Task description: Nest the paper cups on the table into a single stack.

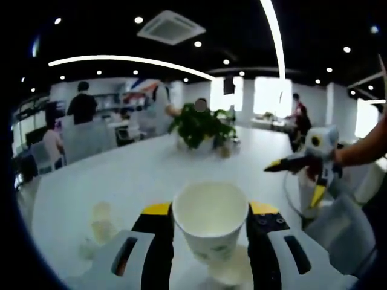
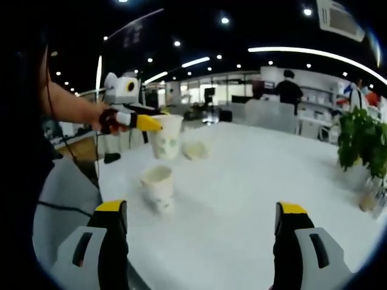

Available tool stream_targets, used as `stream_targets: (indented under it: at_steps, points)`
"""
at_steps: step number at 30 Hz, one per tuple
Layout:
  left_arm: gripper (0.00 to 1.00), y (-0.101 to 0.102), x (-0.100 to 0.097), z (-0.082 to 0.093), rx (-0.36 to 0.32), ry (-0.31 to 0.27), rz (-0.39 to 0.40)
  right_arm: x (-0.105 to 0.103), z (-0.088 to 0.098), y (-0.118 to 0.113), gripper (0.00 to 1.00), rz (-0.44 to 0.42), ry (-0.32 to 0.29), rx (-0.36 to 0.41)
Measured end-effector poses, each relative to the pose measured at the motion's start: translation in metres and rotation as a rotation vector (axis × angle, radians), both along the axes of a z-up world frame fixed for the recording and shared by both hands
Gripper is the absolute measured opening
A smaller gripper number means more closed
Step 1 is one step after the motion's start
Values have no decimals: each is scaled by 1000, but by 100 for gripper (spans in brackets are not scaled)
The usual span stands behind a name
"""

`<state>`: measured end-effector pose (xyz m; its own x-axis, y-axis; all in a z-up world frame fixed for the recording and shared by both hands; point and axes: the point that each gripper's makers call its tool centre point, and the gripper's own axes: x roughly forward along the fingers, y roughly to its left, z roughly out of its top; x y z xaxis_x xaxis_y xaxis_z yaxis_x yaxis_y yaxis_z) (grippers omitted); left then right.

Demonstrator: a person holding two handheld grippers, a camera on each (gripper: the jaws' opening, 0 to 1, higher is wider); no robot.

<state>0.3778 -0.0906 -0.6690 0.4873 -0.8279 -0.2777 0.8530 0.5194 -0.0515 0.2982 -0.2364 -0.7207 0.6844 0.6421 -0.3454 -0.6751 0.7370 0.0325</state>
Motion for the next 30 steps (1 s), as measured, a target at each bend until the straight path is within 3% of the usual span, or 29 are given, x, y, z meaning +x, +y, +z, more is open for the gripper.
stream_targets:
  at_steps: [11,21,30]
  points:
    - [44,-3,-8,-3,-5,-7,-4,0,0,0,100,-4,1,7]
    - [44,-7,-22,-20,20,-26,-24,-2,-4,0,100,-10,8,14]
    - [44,-4,-20,-30,3,-29,2,-3,-5,-1,100,-11,12,14]
